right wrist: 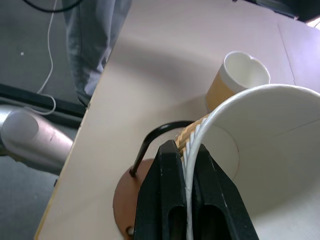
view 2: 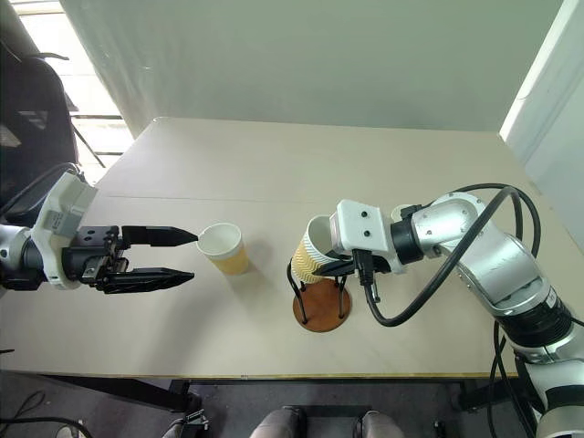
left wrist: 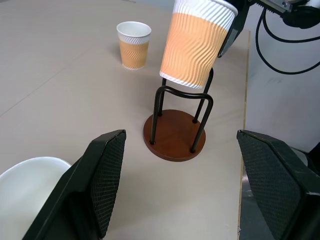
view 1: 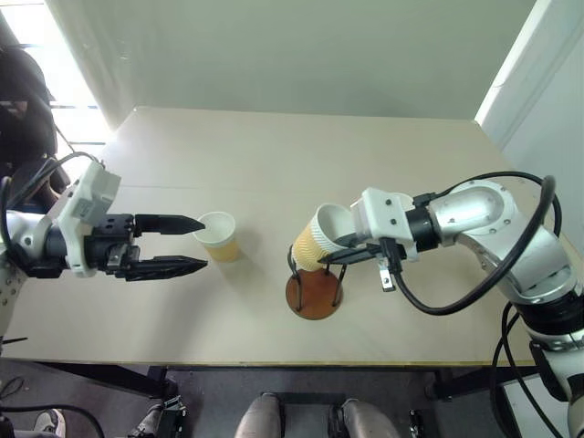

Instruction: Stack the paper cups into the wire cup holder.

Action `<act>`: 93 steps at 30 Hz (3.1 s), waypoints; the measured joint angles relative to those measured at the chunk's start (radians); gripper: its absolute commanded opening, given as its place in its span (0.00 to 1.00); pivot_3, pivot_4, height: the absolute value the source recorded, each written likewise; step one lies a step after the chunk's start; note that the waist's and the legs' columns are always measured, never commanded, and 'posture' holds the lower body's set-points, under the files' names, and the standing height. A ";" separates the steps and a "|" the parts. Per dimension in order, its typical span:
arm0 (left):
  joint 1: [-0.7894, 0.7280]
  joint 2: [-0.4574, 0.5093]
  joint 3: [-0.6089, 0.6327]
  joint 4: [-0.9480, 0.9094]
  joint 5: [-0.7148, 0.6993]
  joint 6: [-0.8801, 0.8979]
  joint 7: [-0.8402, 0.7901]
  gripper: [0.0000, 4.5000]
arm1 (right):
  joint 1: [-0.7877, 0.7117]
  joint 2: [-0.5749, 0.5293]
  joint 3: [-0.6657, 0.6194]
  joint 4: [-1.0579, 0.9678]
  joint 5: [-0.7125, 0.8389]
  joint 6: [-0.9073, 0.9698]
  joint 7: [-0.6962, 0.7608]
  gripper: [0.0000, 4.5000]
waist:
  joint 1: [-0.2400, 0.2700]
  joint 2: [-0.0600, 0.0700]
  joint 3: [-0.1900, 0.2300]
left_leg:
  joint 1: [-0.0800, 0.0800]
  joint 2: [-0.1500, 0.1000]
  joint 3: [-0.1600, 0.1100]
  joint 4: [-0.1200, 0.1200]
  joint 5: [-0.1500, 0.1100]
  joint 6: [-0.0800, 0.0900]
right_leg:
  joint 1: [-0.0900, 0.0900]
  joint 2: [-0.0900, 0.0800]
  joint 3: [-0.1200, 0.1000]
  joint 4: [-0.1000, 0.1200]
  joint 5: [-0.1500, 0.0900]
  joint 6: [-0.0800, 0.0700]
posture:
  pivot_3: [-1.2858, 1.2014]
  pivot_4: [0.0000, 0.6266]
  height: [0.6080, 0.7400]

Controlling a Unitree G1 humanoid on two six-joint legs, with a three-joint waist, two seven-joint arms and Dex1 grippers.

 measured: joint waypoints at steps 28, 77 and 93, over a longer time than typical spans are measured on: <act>-0.008 0.000 0.000 0.005 0.002 0.000 -0.008 0.85 | 0.048 0.012 0.066 -0.008 -0.140 -0.111 0.035 0.21 | 0.000 0.000 0.000 | 0.000 0.000 0.000 0.000 0.000 0.000 | 0.000 0.000 0.000 0.000 0.000 0.000 | 0.52 0.24 1.00; 0.158 0.001 0.172 -0.115 -0.022 0.041 0.057 0.85 | -0.210 0.138 -0.015 1.273 -0.524 -0.693 0.016 0.49 | -0.008 0.003 0.002 | 0.001 0.003 0.001 0.000 -0.008 -0.013 | -0.005 -0.001 -0.002 0.010 0.001 -0.001 | 0.52 0.24 1.00; 0.182 0.005 0.210 -0.132 -0.040 0.053 0.075 0.85 | -0.241 0.162 -0.013 1.334 -0.600 -0.814 -0.021 0.00 | -0.006 0.003 0.002 | 0.002 0.003 0.002 0.000 -0.008 -0.015 | -0.005 -0.001 -0.002 0.011 0.001 -0.010 | 0.52 0.24 1.00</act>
